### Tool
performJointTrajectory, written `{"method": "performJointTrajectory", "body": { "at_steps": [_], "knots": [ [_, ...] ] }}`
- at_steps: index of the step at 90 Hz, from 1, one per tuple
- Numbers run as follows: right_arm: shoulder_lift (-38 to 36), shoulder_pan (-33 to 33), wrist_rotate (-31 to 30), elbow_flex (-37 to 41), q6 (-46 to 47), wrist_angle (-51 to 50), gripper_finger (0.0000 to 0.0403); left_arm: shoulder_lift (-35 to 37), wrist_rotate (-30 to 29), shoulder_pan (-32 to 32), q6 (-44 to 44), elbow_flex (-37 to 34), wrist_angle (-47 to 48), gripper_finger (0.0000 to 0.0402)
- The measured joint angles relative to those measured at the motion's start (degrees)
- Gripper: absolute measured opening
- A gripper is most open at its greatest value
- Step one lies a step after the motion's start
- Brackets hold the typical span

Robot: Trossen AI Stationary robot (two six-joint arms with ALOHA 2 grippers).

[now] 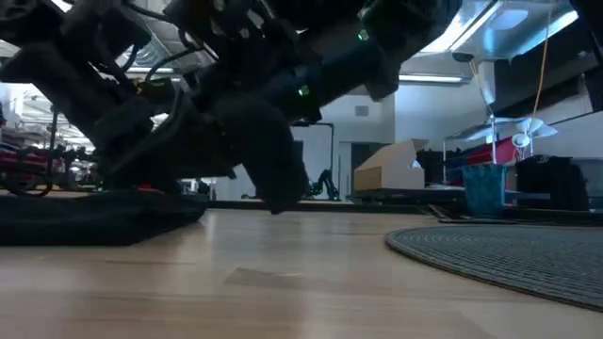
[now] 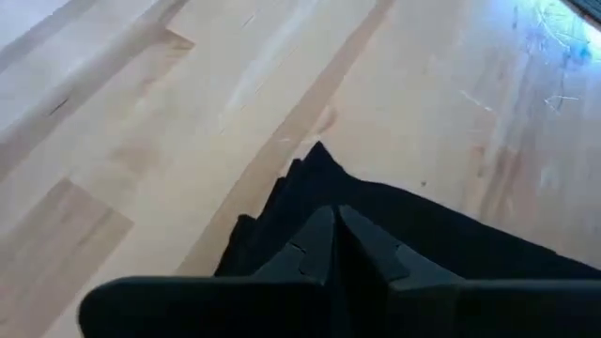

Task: Set table place
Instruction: Fold the black table napkin

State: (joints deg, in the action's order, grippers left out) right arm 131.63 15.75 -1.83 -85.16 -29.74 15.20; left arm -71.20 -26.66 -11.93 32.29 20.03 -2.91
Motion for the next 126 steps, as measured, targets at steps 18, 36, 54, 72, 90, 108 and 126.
{"method": "performJointTrajectory", "body": {
  "at_steps": [18, 36, 54, 72, 90, 108, 126],
  "knots": [
    [2.1, 0.0, 0.3, 0.1, 1.8, 1.1, 0.0, 0.0, 1.7, 1.3, -3.0, 0.1, -3.0, 0.0],
    [2.7, 0.0, 1.4, 0.1, 4.0, 1.2, 0.0, -0.2, 1.7, 3.0, -4.2, 0.1, -2.0, 0.0],
    [2.7, 0.0, 1.6, 0.1, 4.0, 1.2, 0.0, -1.7, 2.4, 4.2, -4.4, 0.1, -2.2, 0.0],
    [2.7, 0.0, 1.7, 0.1, 4.0, 1.2, 0.0, -3.3, 2.6, 4.1, -4.1, 0.0, -3.8, 0.0],
    [2.7, 0.0, 1.7, 0.1, 4.0, 1.2, 0.0, -3.5, 2.7, 5.2, -5.7, 0.0, -2.5, 0.0],
    [2.7, 0.0, 1.7, 0.1, 4.0, 0.9, 0.0, -4.0, 2.7, 6.8, -5.9, -2.0, -5.0, 0.0],
    [2.7, 0.0, 1.7, 0.1, 4.0, 0.9, 0.0, -3.9, 2.3, 7.7, -3.8, -6.5, -11.4, 0.0]
  ]
}}
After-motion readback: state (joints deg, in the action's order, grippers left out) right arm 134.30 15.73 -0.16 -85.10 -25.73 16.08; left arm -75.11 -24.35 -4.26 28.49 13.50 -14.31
